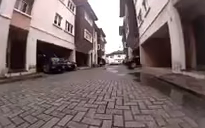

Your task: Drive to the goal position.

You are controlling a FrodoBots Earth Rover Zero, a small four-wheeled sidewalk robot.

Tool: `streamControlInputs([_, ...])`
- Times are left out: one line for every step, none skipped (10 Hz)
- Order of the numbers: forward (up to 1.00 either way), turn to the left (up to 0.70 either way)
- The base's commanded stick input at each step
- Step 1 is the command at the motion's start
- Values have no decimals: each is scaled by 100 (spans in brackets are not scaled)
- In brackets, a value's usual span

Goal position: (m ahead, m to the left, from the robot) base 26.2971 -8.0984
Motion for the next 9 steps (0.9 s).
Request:
streamControlInputs([50,-34])
streamControlInputs([50,-1])
streamControlInputs([50,0])
streamControlInputs([50,0])
streamControlInputs([50,0])
streamControlInputs([50,0])
streamControlInputs([50,0])
streamControlInputs([50,0])
streamControlInputs([50,0])
